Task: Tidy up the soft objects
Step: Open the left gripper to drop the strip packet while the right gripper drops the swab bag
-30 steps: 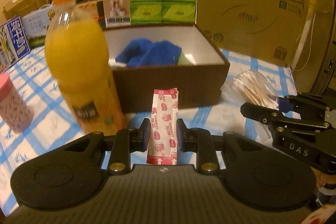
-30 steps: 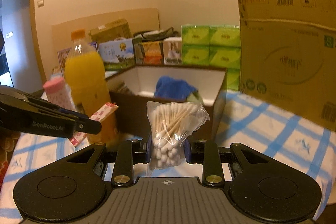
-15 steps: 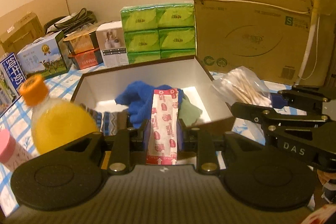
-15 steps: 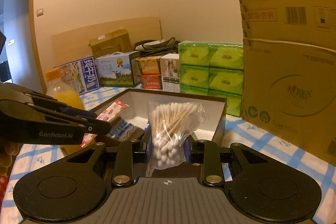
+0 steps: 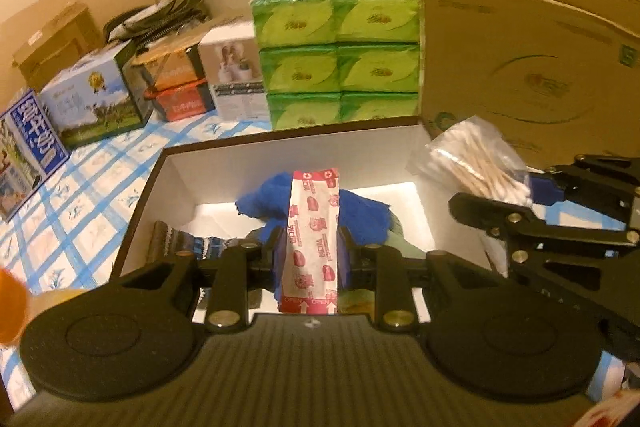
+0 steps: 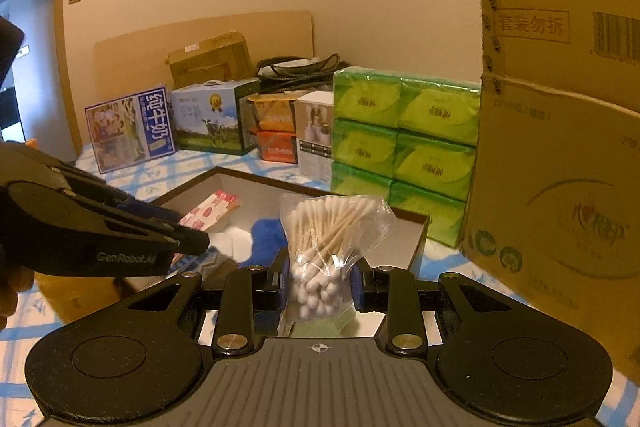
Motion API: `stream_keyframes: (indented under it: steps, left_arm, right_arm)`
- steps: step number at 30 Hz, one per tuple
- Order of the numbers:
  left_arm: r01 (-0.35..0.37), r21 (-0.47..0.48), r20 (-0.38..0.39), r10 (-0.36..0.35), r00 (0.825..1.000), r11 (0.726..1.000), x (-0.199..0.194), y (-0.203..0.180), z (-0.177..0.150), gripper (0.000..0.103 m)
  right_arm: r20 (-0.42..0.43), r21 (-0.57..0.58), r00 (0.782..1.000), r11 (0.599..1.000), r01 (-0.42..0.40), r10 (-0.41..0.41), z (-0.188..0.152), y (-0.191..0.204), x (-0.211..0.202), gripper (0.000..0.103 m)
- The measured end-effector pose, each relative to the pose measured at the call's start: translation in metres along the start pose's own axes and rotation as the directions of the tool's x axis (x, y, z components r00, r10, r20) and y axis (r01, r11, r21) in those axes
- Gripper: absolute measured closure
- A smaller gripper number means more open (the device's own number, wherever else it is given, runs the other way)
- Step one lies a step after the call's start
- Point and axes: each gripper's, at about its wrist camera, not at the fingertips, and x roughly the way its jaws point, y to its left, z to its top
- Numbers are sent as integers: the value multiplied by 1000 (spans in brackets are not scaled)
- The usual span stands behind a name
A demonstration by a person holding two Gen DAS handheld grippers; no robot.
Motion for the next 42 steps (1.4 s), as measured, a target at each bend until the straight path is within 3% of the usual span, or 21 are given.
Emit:
stream_keyframes:
  steps: [9, 19, 21, 22, 24, 31, 32, 35, 37, 42]
  left_arm:
    - [-90, -75, -107, 82, 991, 993, 50, 9, 17, 78]
    - [-188, -98, -150, 172, 974, 977, 86, 24, 31, 76]
    - [-210, -140, -167, 186, 968, 968, 92, 32, 36, 69]
    - [-216, -163, -171, 189, 967, 963, 93, 35, 37, 58]
    - [-224, -197, -180, 189, 965, 955, 95, 42, 40, 45]
    - [-231, -243, -202, 183, 962, 942, 97, 50, 36, 44]
    - [-223, -250, -207, 173, 963, 942, 98, 50, 35, 44]
    - [-212, -259, -208, 160, 965, 942, 97, 50, 33, 44]
    - [-208, -257, -203, 158, 966, 944, 96, 49, 32, 44]
    - [-193, -262, -205, 141, 969, 946, 94, 48, 29, 44]
  right_arm:
    - [-54, 1, 998, 1000, -12, 12, 11, -26, 43, 73]
    - [-82, -2, 997, 1000, -15, 15, 17, -34, 80, 73]
    - [-86, 8, 996, 1000, -18, 19, 18, -36, 85, 73]
    - [-89, 11, 996, 1000, -22, 22, 18, -36, 87, 73]
    - [-94, 14, 995, 1000, -28, 29, 19, -37, 90, 73]
    - [-92, 46, 994, 998, -46, 50, 20, -43, 98, 73]
    - [-93, 56, 993, 996, -64, 69, 20, -44, 99, 71]
    - [-68, 64, 995, 996, -63, 68, 20, -43, 100, 39]
    - [-36, 54, 997, 996, -69, 71, 21, -41, 97, 37]
    - [-45, 62, 996, 995, -72, 75, 21, -42, 95, 37]
